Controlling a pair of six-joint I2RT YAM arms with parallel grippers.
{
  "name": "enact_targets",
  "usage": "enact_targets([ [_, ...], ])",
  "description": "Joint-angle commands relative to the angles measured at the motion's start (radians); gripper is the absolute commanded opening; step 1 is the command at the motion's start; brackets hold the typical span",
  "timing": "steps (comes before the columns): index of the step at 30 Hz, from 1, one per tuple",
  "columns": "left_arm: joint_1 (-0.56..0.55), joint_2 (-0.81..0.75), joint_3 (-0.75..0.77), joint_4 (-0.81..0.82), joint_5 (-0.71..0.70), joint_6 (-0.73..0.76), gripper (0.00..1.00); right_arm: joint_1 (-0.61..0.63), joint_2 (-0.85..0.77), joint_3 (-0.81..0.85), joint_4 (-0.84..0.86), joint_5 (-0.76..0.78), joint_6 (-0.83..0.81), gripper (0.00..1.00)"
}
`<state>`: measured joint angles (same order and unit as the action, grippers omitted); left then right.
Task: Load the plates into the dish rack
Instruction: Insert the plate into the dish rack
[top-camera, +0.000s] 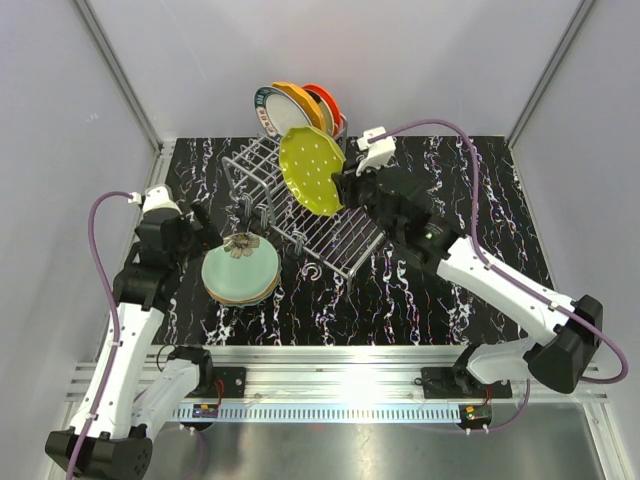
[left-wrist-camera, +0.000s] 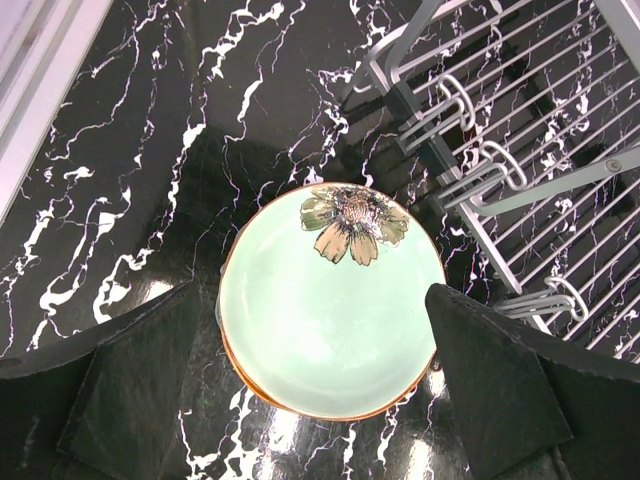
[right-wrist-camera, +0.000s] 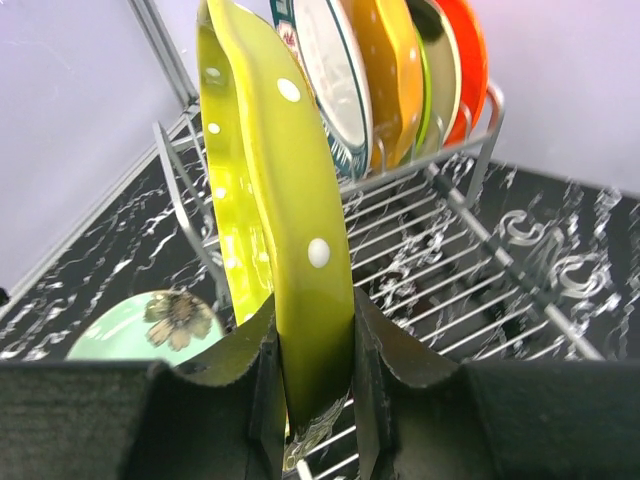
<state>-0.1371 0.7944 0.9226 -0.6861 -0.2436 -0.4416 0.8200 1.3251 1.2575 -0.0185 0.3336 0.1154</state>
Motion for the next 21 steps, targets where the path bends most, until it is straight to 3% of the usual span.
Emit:
enact_targets([
  [1, 0.004, 0.011, 0.004, 0.040, 0.018, 0.001, 0.99, -0.004, 0.011, 0.120, 0.238, 0.033, -0.143, 0.00],
  [16, 0.004, 0.026, -0.001, 0.040, 0.029, 0.000, 0.99, 0.042, 0.193, 0.255, 0.357, 0.157, -0.499, 0.00],
  [21, 0.004, 0.028, 0.001, 0.039, 0.030, 0.001, 0.99, 0.048, 0.221, 0.289, 0.377, 0.177, -0.539, 0.00],
])
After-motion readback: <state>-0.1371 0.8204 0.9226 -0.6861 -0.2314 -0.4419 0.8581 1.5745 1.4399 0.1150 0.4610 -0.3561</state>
